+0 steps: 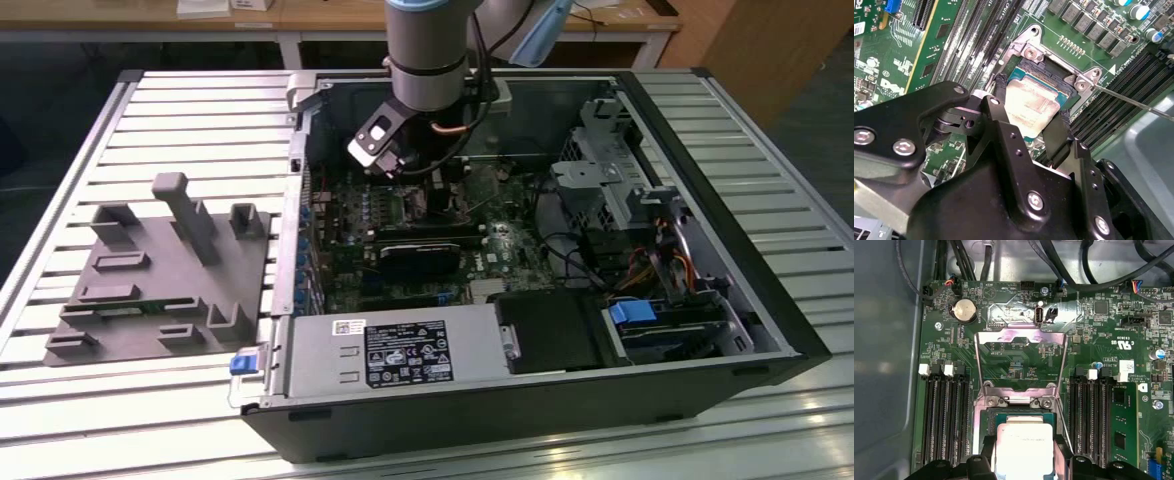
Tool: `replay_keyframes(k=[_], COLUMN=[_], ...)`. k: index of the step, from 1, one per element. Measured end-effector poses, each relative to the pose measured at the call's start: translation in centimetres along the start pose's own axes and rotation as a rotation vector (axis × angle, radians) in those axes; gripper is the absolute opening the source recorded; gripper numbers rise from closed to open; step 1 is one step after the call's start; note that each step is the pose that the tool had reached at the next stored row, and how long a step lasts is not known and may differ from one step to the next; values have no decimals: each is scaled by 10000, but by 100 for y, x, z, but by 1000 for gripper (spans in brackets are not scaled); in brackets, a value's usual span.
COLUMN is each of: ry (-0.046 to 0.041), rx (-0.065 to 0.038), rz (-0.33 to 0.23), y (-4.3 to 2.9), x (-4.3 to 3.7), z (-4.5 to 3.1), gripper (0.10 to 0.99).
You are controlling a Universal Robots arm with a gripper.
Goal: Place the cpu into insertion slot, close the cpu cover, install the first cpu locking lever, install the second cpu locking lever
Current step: 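Place the cpu into insertion slot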
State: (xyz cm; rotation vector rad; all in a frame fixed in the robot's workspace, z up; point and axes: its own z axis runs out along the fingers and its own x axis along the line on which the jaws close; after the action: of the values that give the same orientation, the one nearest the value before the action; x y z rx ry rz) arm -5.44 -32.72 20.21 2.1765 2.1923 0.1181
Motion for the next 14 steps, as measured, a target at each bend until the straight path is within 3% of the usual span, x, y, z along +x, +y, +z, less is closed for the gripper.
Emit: replay_keyframes(k=[14], ry=[-5], rx=[-2], rz=[102], y=[-6], x=[7], z=[32], gripper=[541])
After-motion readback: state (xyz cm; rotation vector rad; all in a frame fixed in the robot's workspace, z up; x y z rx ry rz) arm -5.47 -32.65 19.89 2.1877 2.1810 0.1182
